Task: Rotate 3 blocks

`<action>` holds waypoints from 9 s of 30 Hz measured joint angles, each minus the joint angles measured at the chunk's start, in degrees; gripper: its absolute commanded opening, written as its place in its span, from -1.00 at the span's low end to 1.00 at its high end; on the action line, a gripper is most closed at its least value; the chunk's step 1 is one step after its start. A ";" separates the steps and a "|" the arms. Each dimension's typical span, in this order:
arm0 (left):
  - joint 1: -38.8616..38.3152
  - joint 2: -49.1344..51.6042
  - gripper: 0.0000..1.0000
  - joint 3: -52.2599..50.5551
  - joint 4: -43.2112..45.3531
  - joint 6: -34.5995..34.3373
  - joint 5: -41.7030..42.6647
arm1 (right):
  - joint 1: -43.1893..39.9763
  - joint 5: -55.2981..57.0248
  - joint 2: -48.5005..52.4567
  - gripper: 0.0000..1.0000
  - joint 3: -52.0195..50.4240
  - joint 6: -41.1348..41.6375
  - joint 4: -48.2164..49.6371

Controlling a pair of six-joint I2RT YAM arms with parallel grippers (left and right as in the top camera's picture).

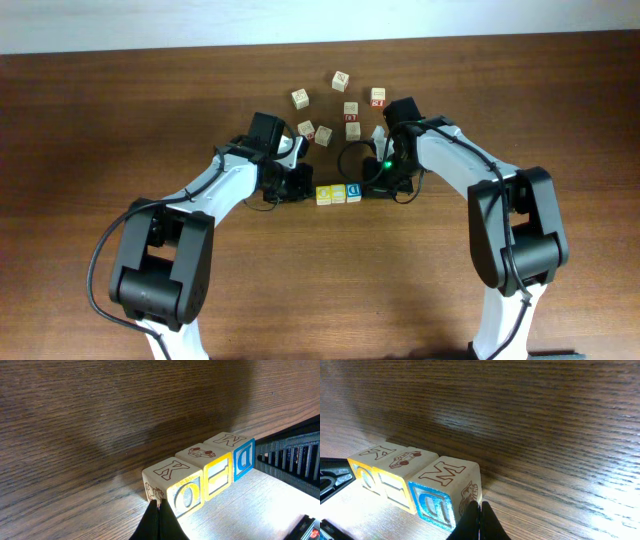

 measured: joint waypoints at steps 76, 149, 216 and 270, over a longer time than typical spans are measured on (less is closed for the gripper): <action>1.75 0.46 -1.00 -0.02 -0.57 -2.58 -6.75 | 5.88 -0.76 0.17 -0.91 10.51 -6.82 -6.51; 7.13 0.96 -1.00 5.16 -7.43 -0.50 -2.25 | 7.87 0.13 -0.42 -0.91 28.00 -4.02 -16.81; 6.43 0.96 -0.09 5.16 -5.44 0.09 -6.58 | 3.34 -5.79 -0.42 -0.91 4.44 0.90 3.72; 6.43 0.96 0.08 5.16 -4.42 -2.62 -15.37 | 2.12 -14.82 -0.39 -0.91 -0.94 10.10 13.55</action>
